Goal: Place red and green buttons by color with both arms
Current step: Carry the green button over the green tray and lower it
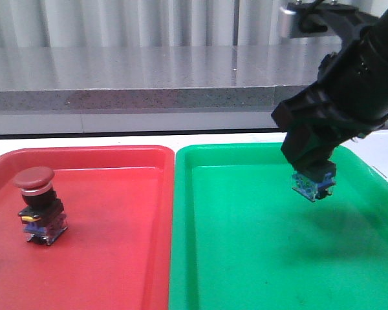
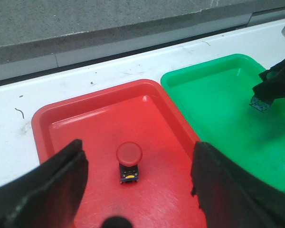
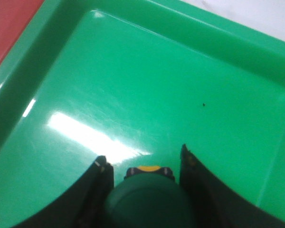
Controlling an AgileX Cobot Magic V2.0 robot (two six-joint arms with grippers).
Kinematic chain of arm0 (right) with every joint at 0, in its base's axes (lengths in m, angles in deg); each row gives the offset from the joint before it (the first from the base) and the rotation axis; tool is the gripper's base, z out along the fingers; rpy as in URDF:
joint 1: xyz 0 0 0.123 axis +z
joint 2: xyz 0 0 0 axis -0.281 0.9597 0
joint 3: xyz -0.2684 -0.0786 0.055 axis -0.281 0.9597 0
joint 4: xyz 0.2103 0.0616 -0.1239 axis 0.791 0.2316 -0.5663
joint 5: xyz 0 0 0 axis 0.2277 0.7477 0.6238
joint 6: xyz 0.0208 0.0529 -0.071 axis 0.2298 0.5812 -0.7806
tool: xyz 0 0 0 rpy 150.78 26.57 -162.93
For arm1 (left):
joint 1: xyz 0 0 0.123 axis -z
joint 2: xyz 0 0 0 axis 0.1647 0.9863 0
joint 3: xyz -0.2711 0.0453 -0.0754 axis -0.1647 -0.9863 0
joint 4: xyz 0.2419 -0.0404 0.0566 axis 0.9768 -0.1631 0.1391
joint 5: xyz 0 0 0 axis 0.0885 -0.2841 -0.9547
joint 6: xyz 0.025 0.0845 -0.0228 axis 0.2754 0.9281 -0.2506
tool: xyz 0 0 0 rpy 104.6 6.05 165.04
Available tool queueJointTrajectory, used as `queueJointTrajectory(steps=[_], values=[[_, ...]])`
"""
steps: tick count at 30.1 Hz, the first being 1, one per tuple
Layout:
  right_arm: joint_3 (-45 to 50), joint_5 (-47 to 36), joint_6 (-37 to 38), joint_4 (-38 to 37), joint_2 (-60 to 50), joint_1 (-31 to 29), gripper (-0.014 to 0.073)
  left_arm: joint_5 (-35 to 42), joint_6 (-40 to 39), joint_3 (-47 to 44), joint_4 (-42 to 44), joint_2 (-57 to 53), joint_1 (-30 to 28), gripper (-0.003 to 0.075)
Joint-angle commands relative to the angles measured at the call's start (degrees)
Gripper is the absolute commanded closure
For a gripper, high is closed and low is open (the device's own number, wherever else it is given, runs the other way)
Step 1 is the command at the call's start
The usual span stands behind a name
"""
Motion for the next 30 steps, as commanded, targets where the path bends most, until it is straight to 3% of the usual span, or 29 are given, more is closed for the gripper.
queueJointTrajectory(steps=[1, 18, 22, 26, 30], values=[[-1.2, -5.2, -0.7, 0.0, 0.5, 0.2, 0.0288, 3.8, -0.2, 1.7, -0.3, 0.2, 0.4, 0.0258], [-1.2, -8.8, -0.7, 0.0, 4.8, 0.2, 0.0278, 3.8, -0.2, 1.7, -0.3, 0.2, 0.4, 0.0258], [-1.2, -8.8, -0.7, 0.0, 4.8, 0.2, 0.0212, 3.8, -0.2, 1.7, -0.3, 0.2, 0.4, 0.0258], [-1.2, -8.7, -0.7, 0.0, 4.6, 0.2, 0.0092, 3.8, -0.2, 1.7, -0.3, 0.2, 0.4, 0.0258], [-1.3, -8.0, -0.7, 0.0, 3.9, 0.2, 0.0039, 3.8, -0.2, 1.7, -0.3, 0.2, 0.4, 0.0258]])
